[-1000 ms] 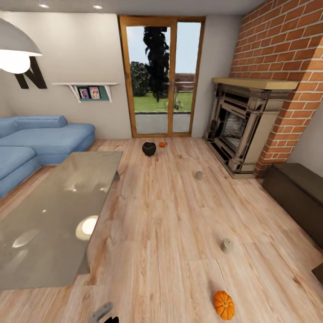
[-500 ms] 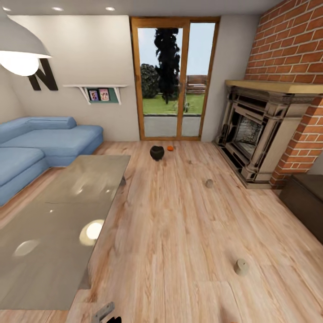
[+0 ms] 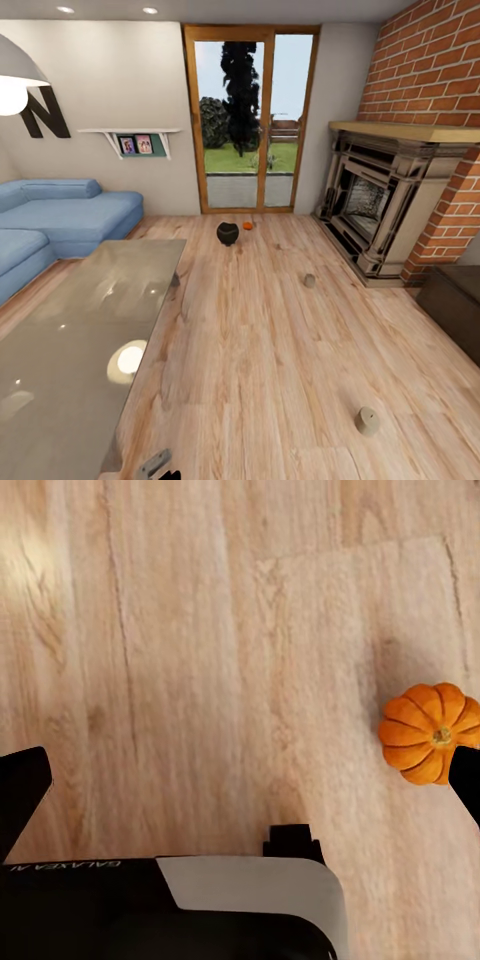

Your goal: Place each of the two pumpkins and all three candles from the living room inside a cabinet in the living room (use any cabinet), then make sure every cabinet is closed, and position the cauldron so it is next to a table in the living room.

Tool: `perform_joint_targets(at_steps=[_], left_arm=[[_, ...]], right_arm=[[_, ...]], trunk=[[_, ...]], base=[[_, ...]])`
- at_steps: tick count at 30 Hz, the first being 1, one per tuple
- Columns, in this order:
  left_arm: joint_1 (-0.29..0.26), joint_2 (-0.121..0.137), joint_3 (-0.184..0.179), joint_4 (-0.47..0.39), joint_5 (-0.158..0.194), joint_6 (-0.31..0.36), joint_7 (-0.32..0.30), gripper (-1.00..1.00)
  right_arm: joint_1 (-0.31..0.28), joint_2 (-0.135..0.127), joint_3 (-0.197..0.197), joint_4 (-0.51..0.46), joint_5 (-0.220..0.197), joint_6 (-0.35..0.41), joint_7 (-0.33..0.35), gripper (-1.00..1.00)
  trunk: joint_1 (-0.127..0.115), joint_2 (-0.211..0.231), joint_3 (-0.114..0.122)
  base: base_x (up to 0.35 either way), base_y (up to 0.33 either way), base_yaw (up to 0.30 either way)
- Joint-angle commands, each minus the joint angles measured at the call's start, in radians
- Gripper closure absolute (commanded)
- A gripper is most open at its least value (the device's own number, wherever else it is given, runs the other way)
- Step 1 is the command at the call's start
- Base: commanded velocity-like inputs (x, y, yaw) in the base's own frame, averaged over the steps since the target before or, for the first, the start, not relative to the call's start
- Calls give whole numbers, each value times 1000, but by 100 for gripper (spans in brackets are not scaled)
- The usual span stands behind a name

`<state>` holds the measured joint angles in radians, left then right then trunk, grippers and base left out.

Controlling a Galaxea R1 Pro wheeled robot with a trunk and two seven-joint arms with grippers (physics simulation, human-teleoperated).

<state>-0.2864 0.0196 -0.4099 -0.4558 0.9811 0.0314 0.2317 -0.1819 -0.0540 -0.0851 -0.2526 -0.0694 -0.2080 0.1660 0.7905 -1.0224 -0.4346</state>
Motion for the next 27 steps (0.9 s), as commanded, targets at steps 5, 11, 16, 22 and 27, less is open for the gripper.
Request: perform_joint_targets(at_steps=[5,11,16,22,27], left_arm=[[0,-1,-9,-3,5,2,9,-100],[0,-9,-20,-3,4,2,9,-100],[0,-10,-25,-3,4,2,9,-100],[0,-10,-26,-3,4,2,9,-100],[0,-10,-29,-3,4,2,9,-100]], right_arm=[[-1,0,-8,1,-7,-2,10,-100],[-1,0,-9,1,-7,-2,10,-100],[-1,0,-9,1,-7,-2,10,-100],[-1,0,-9,1,-7,-3,10,-100],[-1,0,-9,1,-7,-3,10,-100]], trunk=[[1,-1,-1],[1,-1,1],[1,-1,1],[1,-1,3],[1,-1,6]], base=[[302,128,-45],[331,54,-159],[301,140,-30],[304,119,-101],[324,52,-208]])
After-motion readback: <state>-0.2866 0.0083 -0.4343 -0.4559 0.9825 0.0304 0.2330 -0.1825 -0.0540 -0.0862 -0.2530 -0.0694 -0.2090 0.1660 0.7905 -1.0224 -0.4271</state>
